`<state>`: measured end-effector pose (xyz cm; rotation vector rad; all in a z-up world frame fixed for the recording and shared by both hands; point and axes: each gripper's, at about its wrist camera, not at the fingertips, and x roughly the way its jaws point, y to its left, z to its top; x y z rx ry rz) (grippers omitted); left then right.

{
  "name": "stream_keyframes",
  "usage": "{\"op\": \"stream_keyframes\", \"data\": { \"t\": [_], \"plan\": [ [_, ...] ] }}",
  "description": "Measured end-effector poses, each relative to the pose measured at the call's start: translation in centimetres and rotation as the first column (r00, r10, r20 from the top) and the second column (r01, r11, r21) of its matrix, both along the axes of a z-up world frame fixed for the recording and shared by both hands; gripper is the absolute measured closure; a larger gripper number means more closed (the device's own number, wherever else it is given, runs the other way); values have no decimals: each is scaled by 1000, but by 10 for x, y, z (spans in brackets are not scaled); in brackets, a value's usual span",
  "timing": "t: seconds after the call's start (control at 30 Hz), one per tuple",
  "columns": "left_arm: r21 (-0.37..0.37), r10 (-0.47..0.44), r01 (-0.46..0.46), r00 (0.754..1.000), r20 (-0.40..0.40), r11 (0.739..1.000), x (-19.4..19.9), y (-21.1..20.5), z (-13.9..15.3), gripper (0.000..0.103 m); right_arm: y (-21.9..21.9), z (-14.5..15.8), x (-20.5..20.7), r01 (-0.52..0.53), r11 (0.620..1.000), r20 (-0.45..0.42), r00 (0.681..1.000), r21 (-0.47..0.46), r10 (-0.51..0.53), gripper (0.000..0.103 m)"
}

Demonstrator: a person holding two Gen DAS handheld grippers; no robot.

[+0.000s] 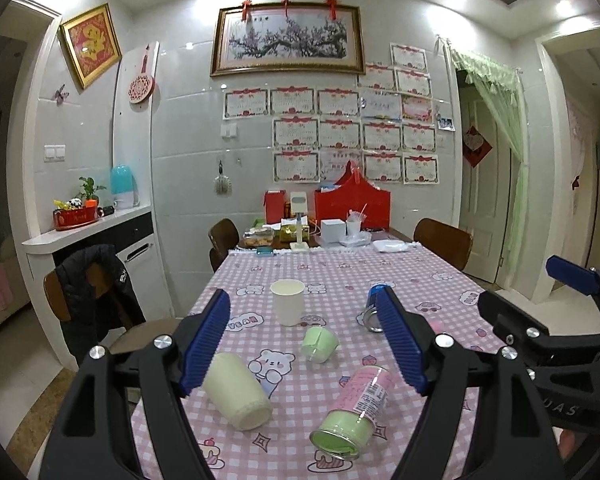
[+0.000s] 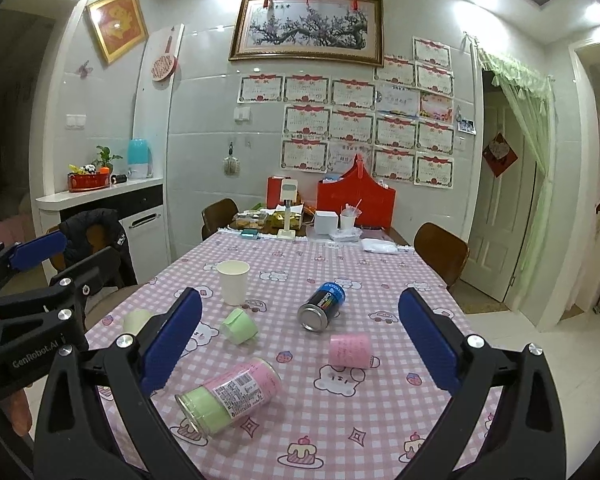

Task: Flip cup upside down

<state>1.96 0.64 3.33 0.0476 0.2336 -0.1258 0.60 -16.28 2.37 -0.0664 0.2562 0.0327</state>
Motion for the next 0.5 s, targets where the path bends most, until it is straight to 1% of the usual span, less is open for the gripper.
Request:
{"op": "stream_keyframes", "data": {
  "t": [0.17, 0.5],
  "plan": [
    [30, 42, -44, 998, 52, 999, -15, -5, -2, 20, -3, -2, -8, 5, 1000, 15, 1000, 2, -5, 8],
    [31, 49, -51, 995, 88, 998, -24, -5, 3, 20, -6, -2, -19, 4, 1000, 33, 999, 15, -5, 8]
  ]
}}
